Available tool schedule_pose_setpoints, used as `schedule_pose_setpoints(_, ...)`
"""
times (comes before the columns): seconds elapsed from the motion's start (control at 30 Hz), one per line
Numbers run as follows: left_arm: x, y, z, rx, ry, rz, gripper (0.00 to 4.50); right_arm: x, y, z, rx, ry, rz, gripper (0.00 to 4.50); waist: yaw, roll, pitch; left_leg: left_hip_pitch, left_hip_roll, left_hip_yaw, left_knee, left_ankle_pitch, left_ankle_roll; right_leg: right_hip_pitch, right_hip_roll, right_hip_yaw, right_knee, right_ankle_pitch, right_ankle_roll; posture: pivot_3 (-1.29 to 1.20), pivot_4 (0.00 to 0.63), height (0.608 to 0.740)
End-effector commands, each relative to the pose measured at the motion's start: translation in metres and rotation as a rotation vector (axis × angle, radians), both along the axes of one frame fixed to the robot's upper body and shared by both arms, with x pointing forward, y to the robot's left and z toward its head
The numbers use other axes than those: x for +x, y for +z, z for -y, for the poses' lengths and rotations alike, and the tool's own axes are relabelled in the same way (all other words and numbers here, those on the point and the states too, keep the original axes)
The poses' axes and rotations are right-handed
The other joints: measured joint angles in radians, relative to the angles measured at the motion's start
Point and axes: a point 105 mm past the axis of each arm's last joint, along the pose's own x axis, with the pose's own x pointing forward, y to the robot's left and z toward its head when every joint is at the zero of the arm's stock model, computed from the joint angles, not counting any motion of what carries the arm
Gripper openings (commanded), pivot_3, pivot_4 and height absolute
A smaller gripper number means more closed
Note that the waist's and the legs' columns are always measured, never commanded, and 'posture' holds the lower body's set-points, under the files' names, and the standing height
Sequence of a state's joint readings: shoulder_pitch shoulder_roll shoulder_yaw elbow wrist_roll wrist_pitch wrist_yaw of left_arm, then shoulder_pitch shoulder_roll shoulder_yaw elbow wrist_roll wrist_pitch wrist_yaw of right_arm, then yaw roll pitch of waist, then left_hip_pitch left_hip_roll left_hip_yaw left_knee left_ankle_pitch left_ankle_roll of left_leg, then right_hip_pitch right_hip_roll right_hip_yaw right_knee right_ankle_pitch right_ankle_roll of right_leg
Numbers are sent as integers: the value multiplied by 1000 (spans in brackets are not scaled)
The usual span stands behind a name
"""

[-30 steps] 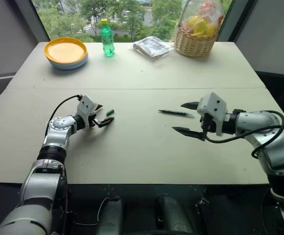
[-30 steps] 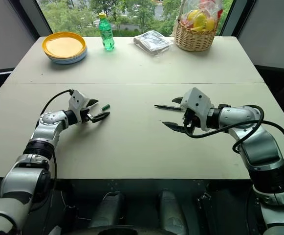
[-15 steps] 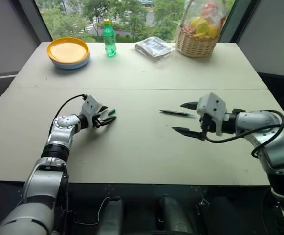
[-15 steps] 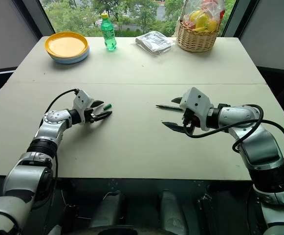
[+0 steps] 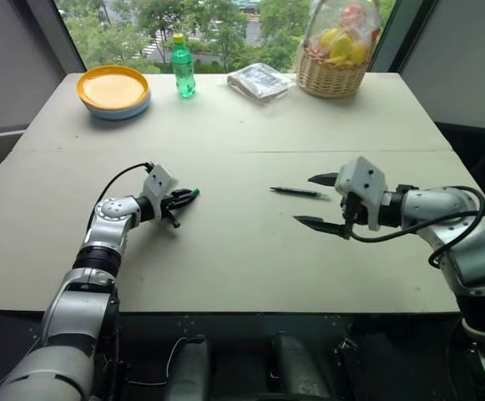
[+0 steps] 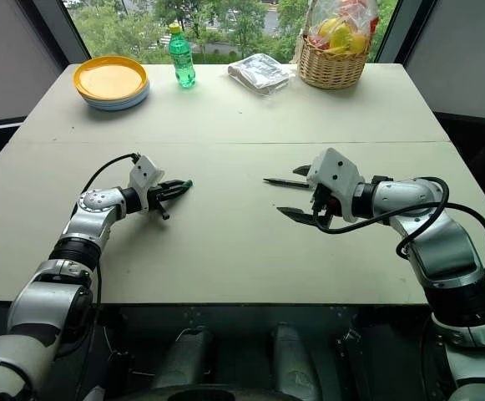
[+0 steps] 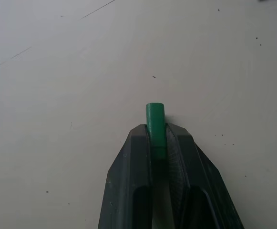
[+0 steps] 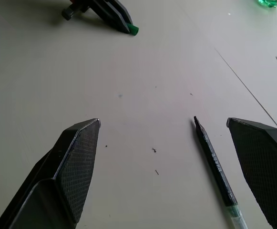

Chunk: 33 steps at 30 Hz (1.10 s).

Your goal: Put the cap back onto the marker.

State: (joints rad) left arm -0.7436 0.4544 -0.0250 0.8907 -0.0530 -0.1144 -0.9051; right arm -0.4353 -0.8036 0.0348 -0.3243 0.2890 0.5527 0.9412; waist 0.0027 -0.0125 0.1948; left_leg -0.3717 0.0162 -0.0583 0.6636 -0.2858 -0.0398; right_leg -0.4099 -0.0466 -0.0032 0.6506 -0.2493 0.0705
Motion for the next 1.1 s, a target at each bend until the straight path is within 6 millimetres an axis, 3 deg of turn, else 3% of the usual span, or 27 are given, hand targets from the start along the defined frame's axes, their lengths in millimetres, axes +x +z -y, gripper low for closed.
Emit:
schedule_pose_setpoints(0.03, -6, 2, -7, 12, 3, 14, 40, 1, 8, -4, 10, 22, 38, 4383, -2, 0, 0, 0, 0, 0, 0, 0, 0, 0, 0, 0, 0, 0, 0, 0, 150, 740)
schedule_pose_setpoints(0.2, -20, 48, -2, -113, 13, 127, 40, 24, 12, 6, 106, -20, 24, 4383, -22, -1, 0, -2, 0, 1, 0, 0, 0, -2, 0, 1, -1, 0, 0, 0, 150, 740)
schedule_pose_setpoints(0.37, -51, 85, 4, -228, 24, 137, 40, 56, 10, 12, 184, -34, -11, 4383, -20, -1, 1, -3, 0, 0, 0, 0, 0, -3, -1, 1, -1, 0, 0, 0, 150, 740)
schedule_pose_setpoints(0.63, -91, 92, 1, -174, 36, 103, 40, 93, -21, 18, 167, -48, -80, 4383, -19, 0, 1, -2, 0, 1, -1, 0, 0, -3, -1, 2, -1, 0, 0, 0, 150, 740)
schedule_pose_setpoints(0.83, -99, 95, -6, -153, 73, 105, 40, 104, -50, 18, 130, -76, -115, 4383, -20, 0, 1, -2, 0, 1, -1, 0, 0, -3, -1, 2, -1, 0, 0, 0, 150, 740)
schedule_pose_setpoints(1.1, -100, 98, -9, -128, 90, 124, 40, 108, -65, 27, 44, -104, -129, 4383, -23, 0, 1, -2, 0, 2, -2, 0, 0, -3, -1, 2, -1, 0, 0, 0, 150, 740)
